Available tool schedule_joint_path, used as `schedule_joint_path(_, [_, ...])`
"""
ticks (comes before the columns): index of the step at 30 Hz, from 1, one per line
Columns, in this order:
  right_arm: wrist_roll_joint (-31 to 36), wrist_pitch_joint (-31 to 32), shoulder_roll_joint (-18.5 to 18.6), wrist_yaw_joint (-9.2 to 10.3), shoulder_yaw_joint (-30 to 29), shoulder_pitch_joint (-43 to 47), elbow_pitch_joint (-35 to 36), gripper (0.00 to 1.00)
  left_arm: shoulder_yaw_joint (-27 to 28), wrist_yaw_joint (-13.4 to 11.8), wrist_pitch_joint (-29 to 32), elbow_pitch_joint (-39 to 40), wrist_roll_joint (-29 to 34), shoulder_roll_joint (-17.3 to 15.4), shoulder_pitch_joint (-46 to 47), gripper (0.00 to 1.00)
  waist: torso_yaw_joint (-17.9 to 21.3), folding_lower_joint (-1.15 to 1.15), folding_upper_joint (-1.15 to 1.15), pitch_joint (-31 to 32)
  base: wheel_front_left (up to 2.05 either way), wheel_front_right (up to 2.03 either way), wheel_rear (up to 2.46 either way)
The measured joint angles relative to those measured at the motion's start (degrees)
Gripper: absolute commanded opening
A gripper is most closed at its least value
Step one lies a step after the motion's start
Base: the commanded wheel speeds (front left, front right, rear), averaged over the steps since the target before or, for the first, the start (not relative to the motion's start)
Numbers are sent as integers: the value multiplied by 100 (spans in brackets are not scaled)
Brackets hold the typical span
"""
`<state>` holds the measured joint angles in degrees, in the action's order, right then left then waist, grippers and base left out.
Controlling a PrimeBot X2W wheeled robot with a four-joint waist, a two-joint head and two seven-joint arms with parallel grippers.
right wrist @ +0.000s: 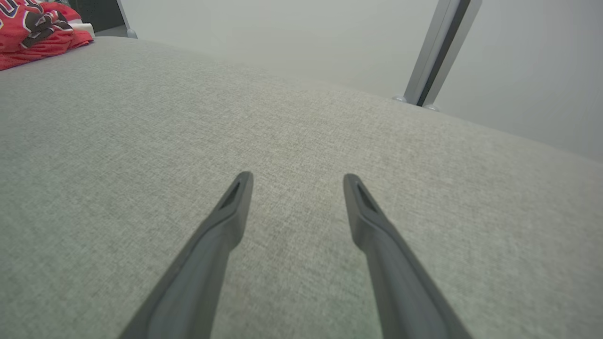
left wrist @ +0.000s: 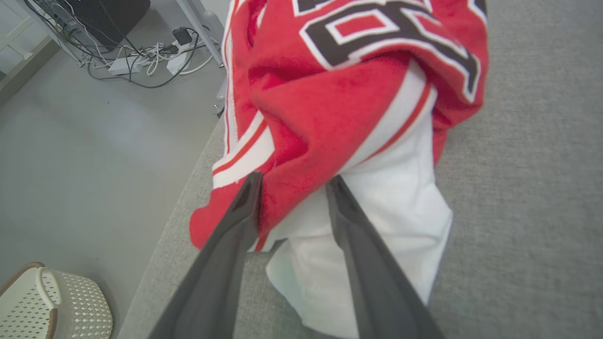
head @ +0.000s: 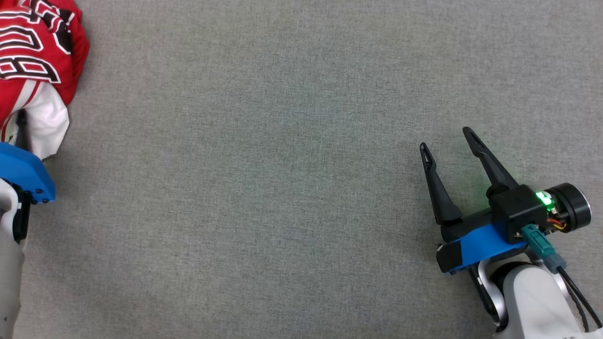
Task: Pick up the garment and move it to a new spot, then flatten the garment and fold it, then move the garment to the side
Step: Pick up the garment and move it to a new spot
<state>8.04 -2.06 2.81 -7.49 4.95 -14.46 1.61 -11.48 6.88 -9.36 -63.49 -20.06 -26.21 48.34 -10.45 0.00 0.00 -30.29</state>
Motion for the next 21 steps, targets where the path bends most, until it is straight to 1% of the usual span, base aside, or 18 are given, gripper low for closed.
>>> schedule_joint_path(4, [-12, -67, 1, 0, -82, -1, -71, 100, -129, 16, -205, -176, 104, -70, 125, 0, 26, 0, 0, 124, 0, 0, 0])
schedule_joint_path(11, [-354, -334, 1, 0, -78, 29, -459, 100, -272, 24, -435, -166, 190, -425, 346, 0, 19, -1, 0, 624, 0, 0, 0])
schedule_joint_path(16, [-650, -572, 1, 0, -64, 65, -867, 100, -654, 53, -480, 279, 313, -617, 552, 0, 78, -1, 0, 1132, 0, 0, 0])
schedule_joint_path(21, [-943, -792, 4, 0, -75, 209, -1272, 100, -1241, 56, -322, 1077, 288, -725, 685, 0, 266, -2, 0, 1665, 0, 0, 0])
